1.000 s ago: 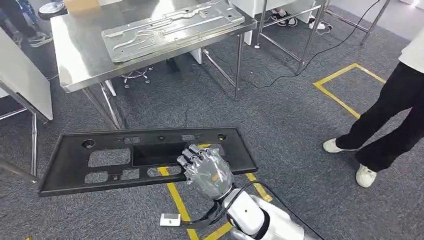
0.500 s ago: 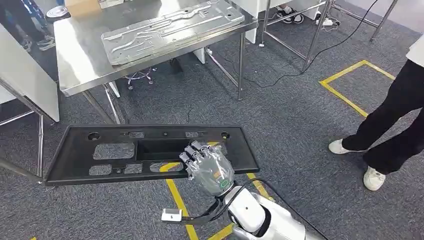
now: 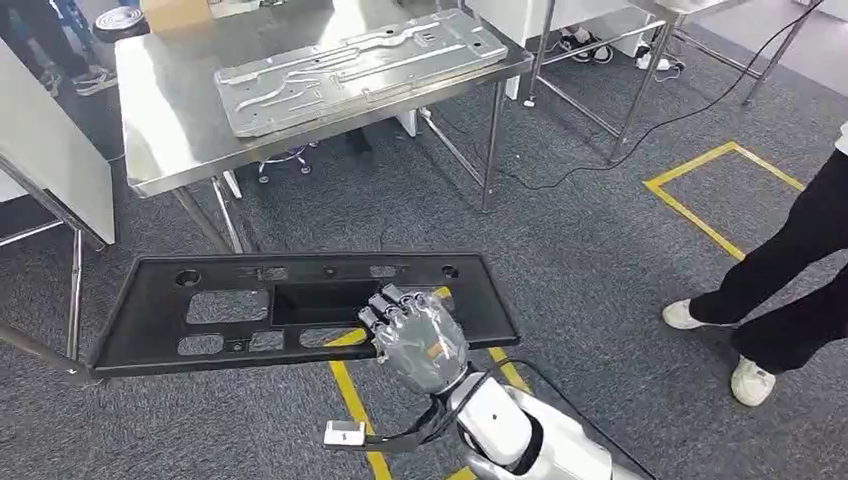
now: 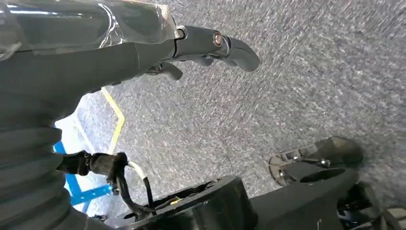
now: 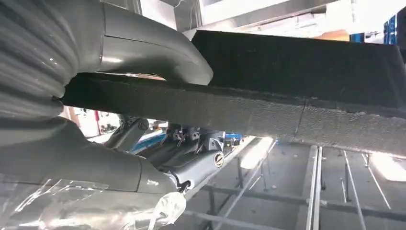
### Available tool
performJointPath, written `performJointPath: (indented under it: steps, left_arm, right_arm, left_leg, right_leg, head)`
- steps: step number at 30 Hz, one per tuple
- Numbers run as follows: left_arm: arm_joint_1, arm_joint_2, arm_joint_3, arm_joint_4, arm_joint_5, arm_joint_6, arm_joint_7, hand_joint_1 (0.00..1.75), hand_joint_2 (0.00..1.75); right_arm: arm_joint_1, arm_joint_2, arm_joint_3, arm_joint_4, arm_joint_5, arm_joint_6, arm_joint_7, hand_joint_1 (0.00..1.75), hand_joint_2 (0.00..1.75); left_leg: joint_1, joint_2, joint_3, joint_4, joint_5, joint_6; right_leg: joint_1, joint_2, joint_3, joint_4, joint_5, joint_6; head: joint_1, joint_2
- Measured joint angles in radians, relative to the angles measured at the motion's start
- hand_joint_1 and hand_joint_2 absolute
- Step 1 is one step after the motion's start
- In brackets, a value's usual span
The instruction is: Take the parts from the cabinet and place them on the table.
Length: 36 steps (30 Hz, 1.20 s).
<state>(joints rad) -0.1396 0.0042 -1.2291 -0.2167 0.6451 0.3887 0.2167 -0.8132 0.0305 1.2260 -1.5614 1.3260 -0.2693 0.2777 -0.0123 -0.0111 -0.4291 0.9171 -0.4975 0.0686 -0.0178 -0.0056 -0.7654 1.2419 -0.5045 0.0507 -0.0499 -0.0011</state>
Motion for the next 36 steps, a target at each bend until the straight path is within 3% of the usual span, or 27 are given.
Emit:
performJointPath:
  steps: [2, 3, 4, 7, 8, 10, 12, 13, 14, 15, 16, 17, 18, 19, 20, 22, 24, 26, 27, 29, 30, 31, 32, 33, 34, 35, 36]
  left_arm:
    - [0.002, 0.000, 0.000, 0.000, 0.000, 0.000, 0.000, 0.00, 1.75]
    - [0.005, 0.000, 0.000, 0.000, 0.000, 0.000, 0.000, 0.00, 1.75]
    - [0.004, 0.000, 0.000, 0.000, 0.000, 0.002, -0.001, 0.00, 1.75]
    - [0.003, 0.001, 0.000, 0.000, 0.000, 0.003, -0.001, 0.00, 1.75]
    - [0.001, 0.003, 0.000, 0.000, 0.000, 0.006, -0.003, 0.00, 1.75]
    - [-0.005, 0.003, 0.001, 0.000, 0.003, 0.006, -0.007, 0.00, 1.75]
    - [-0.016, 0.003, 0.002, 0.000, 0.004, 0.006, -0.010, 0.00, 1.75]
    - [-0.019, 0.003, 0.003, 0.000, 0.004, 0.006, -0.011, 0.00, 1.75]
    - [-0.022, 0.003, 0.005, 0.000, 0.005, 0.006, -0.012, 0.00, 1.75]
    - [-0.023, 0.003, 0.005, 0.000, 0.004, 0.006, -0.012, 0.00, 1.75]
    - [-0.023, 0.003, 0.005, 0.000, 0.004, 0.006, -0.012, 0.00, 1.75]
    - [-0.022, 0.003, 0.005, 0.000, 0.004, 0.006, -0.012, 0.00, 1.75]
    - [-0.020, 0.004, 0.006, 0.000, 0.004, 0.006, -0.012, 0.00, 1.75]
    - [-0.019, 0.006, 0.007, 0.000, 0.005, 0.007, -0.012, 0.00, 1.75]
    - [-0.020, 0.005, 0.007, 0.000, 0.003, 0.007, -0.012, 0.00, 1.75]
    - [-0.017, 0.004, 0.007, 0.000, 0.003, 0.006, -0.012, 0.00, 1.75]
    - [-0.016, 0.003, 0.007, 0.000, 0.003, 0.006, -0.012, 0.00, 1.75]
    - [-0.011, 0.003, 0.006, 0.000, 0.002, 0.006, -0.010, 0.00, 1.75]
    - [-0.009, 0.001, 0.006, 0.000, 0.002, 0.006, -0.010, 0.00, 1.75]
    - [-0.004, 0.000, 0.006, 0.000, 0.002, 0.005, -0.010, 0.00, 1.75]
    - [-0.002, 0.000, 0.006, 0.000, 0.002, 0.004, -0.010, 0.00, 1.75]
    - [0.001, 0.000, 0.006, 0.000, 0.001, 0.003, -0.010, 0.00, 1.75]
    - [0.001, -0.001, 0.006, 0.000, 0.000, 0.003, -0.010, 0.00, 1.75]
    - [0.007, 0.000, 0.005, 0.000, 0.000, 0.003, -0.009, 0.00, 1.75]
    - [0.007, 0.000, 0.005, 0.000, 0.000, 0.003, -0.009, 0.00, 1.75]
    - [0.005, 0.000, 0.005, 0.000, 0.000, 0.004, -0.008, 0.00, 1.75]
    - [0.002, 0.000, 0.005, 0.000, -0.002, 0.004, -0.008, 0.00, 1.75]
  right_arm:
    - [0.000, 0.000, 0.000, 0.000, 0.000, 0.000, 0.000, 1.75, 1.75]
    - [0.001, -0.002, 0.000, 0.000, 0.000, 0.000, 0.000, 1.75, 1.75]
    - [0.000, -0.004, 0.001, 0.000, 0.000, 0.001, 0.002, 1.75, 1.75]
    - [-0.002, -0.002, 0.000, -0.003, 0.000, 0.000, 0.003, 1.75, 1.75]
    - [-0.001, 0.003, 0.000, -0.003, 0.000, 0.000, 0.003, 1.75, 1.75]
    - [-0.004, 0.002, 0.000, -0.003, 0.001, 0.000, 0.004, 1.75, 1.75]
    - [-0.004, 0.002, 0.000, -0.003, 0.001, 0.002, 0.003, 1.75, 1.75]
    - [-0.003, 0.001, 0.000, -0.003, 0.001, 0.004, 0.002, 1.75, 1.75]
    - [-0.003, 0.001, 0.000, -0.003, 0.001, 0.005, 0.002, 1.75, 1.75]
    - [-0.003, 0.001, 0.000, -0.003, 0.001, 0.006, 0.000, 1.75, 1.75]
    - [-0.003, 0.002, 0.000, -0.003, 0.001, 0.006, 0.000, 1.75, 1.75]
    - [-0.004, 0.002, 0.000, -0.003, 0.001, 0.008, 0.000, 1.75, 1.75]
    - [-0.004, 0.000, 0.000, -0.003, 0.001, 0.008, -0.001, 1.75, 1.75]
    - [-0.004, 0.000, 0.002, -0.002, 0.001, 0.011, -0.002, 1.75, 1.75]
    - [-0.005, 0.002, 0.002, -0.004, 0.001, 0.011, -0.003, 1.75, 1.75]
    - [-0.005, 0.002, 0.001, -0.005, 0.001, 0.011, -0.003, 1.75, 1.75]
    - [-0.008, 0.005, 0.001, -0.008, 0.001, 0.012, -0.003, 1.75, 1.75]
    - [-0.011, 0.004, 0.001, -0.011, 0.001, 0.015, -0.005, 1.75, 1.75]
    - [-0.010, 0.002, 0.002, -0.011, 0.000, 0.018, -0.005, 1.75, 1.75]
    - [-0.008, -0.001, 0.006, -0.011, 0.000, 0.023, -0.006, 1.75, 1.75]
    - [-0.008, -0.002, 0.008, -0.011, 0.000, 0.024, -0.006, 1.75, 1.75]
    - [-0.008, -0.002, 0.009, -0.011, 0.000, 0.025, -0.006, 1.75, 1.75]
    - [-0.008, -0.002, 0.009, -0.011, 0.000, 0.026, -0.006, 1.75, 1.75]
    - [-0.007, -0.005, 0.011, -0.010, 0.001, 0.027, -0.006, 1.75, 1.75]
    - [-0.007, -0.008, 0.012, -0.011, 0.001, 0.028, -0.006, 1.75, 1.75]
    - [-0.010, -0.009, 0.014, -0.010, 0.001, 0.032, -0.006, 1.75, 1.75]
    - [-0.010, -0.005, 0.014, -0.014, 0.001, 0.033, -0.006, 1.75, 1.75]
  left_leg:
    - [0.007, -0.003, 0.038, 0.000, -0.032, -0.013]
    - [0.003, -0.003, 0.043, 0.002, -0.048, -0.021]
    - [0.001, -0.003, 0.046, -0.001, -0.060, -0.024]
    - [0.001, -0.002, 0.055, 0.008, -0.051, -0.037]
    - [0.004, 0.000, 0.032, 0.062, -0.037, -0.039]
    - [0.006, 0.001, -0.068, 0.222, -0.025, -0.052]
    - [0.007, 0.002, -0.161, 0.332, -0.108, -0.060]
    - [0.007, 0.002, -0.188, 0.350, -0.157, -0.062]
    - [0.007, 0.002, -0.201, 0.335, -0.178, -0.061]
    - [0.006, 0.002, -0.202, 0.292, -0.170, -0.057]
    - [0.004, 0.002, -0.196, 0.231, -0.129, -0.048]
    - [0.000, 0.002, -0.191, 0.159, -0.052, -0.034]
    - [-0.007, 0.005, -0.192, 0.084, 0.071, -0.014]
    - [-0.022, -0.004, -0.194, 0.064, 0.128, -0.005]
    - [-0.024, 0.002, -0.179, 0.055, 0.107, 0.001]
    - [-0.030, 0.004, -0.155, 0.029, 0.104, 0.003]
    - [-0.021, 0.003, -0.113, 0.010, 0.101, 0.009]
    - [-0.017, 0.004, -0.094, 0.010, 0.080, 0.017]
    - [-0.016, 0.003, -0.081, 0.009, 0.067, 0.017]
    - [-0.012, -0.001, -0.050, 0.009, 0.041, 0.015]
    - [-0.009, -0.005, -0.029, 0.009, 0.023, 0.011]
    - [-0.005, -0.007, -0.005, 0.010, 0.006, 0.006]
    - [-0.002, -0.008, 0.017, 0.010, -0.013, 0.000]
    - [-0.003, -0.007, 0.022, 0.009, -0.034, -0.009]
    - [-0.006, -0.008, 0.045, 0.024, -0.055, -0.013]
    - [-0.010, -0.008, 0.037, 0.011, -0.065, -0.016]
    - [-0.010, -0.006, 0.047, 0.000, -0.071, -0.020]
  right_leg:
    - [-0.003, 0.000, 0.062, -0.185, 0.118, 0.004]
    - [-0.005, -0.003, 0.071, -0.244, 0.181, 0.004]
    - [-0.002, 0.000, 0.077, -0.242, 0.143, -0.013]
    - [0.000, 0.007, 0.084, -0.242, 0.135, -0.034]
    - [-0.004, 0.009, 0.098, -0.244, 0.127, -0.040]
    - [-0.005, 0.009, 0.120, -0.245, 0.106, -0.051]
    - [-0.005, 0.008, 0.147, -0.245, 0.081, -0.051]
    - [-0.004, 0.008, 0.165, -0.245, 0.067, -0.051]
    - [-0.002, 0.009, 0.185, -0.245, 0.053, -0.051]
    - [0.001, 0.011, 0.207, -0.245, 0.038, -0.051]
    - [0.005, 0.011, 0.228, -0.246, 0.025, -0.050]
    - [0.009, 0.011, 0.246, -0.247, 0.011, -0.050]
    - [0.007, 0.010, 0.253, -0.252, 0.001, -0.051]
    - [0.008, 0.012, 0.269, -0.251, -0.010, -0.040]
    - [0.004, 0.015, 0.276, -0.263, -0.016, -0.034]
    - [0.003, 0.015, 0.293, -0.258, -0.006, -0.028]
    - [0.005, 0.012, 0.262, -0.186, 0.002, -0.021]
    - [0.007, 0.012, 0.160, -0.039, -0.015, -0.013]
    - [0.006, 0.012, 0.108, 0.020, -0.049, -0.009]
    - [0.006, 0.012, 0.043, 0.052, -0.104, -0.008]
    - [0.005, 0.012, 0.034, 0.015, -0.102, -0.007]
    - [0.004, 0.012, 0.041, -0.050, -0.072, -0.003]
    - [0.002, 0.011, 0.055, -0.127, -0.009, 0.001]
    - [-0.003, 0.007, 0.065, -0.208, 0.103, 0.008]
    - [-0.004, -0.004, 0.061, -0.238, 0.178, -0.001]
    - [0.000, -0.002, 0.065, -0.227, 0.156, -0.018]
    - [0.002, 0.001, 0.063, -0.226, 0.156, -0.026]
  head:
    - [0.000, 0.000]
    - [0.000, -0.001]
    - [0.000, 0.000]
    - [0.000, 0.000]
    - [-0.001, 0.000]
    - [-0.001, 0.000]
    - [-0.001, 0.000]
    - [-0.001, 0.000]
    - [-0.001, 0.000]
    - [-0.001, 0.000]
    - [-0.001, 0.000]
    - [-0.001, 0.000]
    - [-0.001, 0.000]
    - [-0.001, 0.000]
    - [-0.001, 0.000]
    - [-0.001, 0.000]
    - [-0.001, 0.000]
    - [0.000, 0.000]
    - [0.000, 0.000]
    - [0.000, 0.000]
    - [0.000, 0.000]
    - [0.000, 0.000]
    - [0.000, 0.000]
    - [0.000, 0.000]
    - [-0.002, 0.000]
    - [0.000, -0.001]
    - [-0.007, 0.000]
